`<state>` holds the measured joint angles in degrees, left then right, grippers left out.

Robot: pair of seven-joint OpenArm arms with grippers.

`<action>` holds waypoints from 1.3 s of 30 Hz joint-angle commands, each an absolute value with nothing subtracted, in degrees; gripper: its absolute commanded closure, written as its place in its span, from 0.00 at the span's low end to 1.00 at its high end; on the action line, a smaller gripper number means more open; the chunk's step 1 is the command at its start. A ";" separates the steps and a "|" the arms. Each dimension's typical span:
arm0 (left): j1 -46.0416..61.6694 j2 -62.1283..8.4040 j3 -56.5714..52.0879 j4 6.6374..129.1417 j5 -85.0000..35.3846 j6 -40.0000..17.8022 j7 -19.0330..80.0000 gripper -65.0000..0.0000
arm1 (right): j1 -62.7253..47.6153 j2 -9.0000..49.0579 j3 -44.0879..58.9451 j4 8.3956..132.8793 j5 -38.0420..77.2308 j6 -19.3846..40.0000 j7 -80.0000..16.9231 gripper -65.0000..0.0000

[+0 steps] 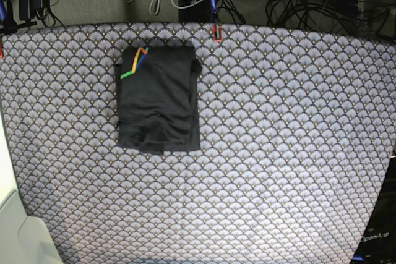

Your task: Fold the T-shirt properly

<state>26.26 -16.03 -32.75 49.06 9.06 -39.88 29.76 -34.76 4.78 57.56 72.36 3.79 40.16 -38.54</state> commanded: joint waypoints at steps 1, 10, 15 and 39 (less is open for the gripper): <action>26.07 -16.75 -32.04 48.75 10.15 -40.00 29.14 0.00 | -33.80 6.11 57.27 70.37 1.63 40.00 -37.05 1.00; 17.98 -15.52 -30.46 36.44 15.52 -40.00 25.71 0.00 | -22.99 10.24 56.92 43.12 -16.92 40.00 -25.19 1.00; 11.21 -15.43 -30.29 26.07 16.40 -38.29 25.36 0.00 | -20.26 11.56 55.60 36.88 -21.05 40.00 -17.10 1.00; 4.26 -8.75 -13.32 11.12 16.22 -33.36 14.46 0.00 | -15.16 11.21 41.54 19.65 -23.69 35.03 -4.53 1.00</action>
<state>4.40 -8.54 -13.39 10.92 16.01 -32.91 14.68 -14.76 10.48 41.34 19.29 -23.77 34.68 -4.82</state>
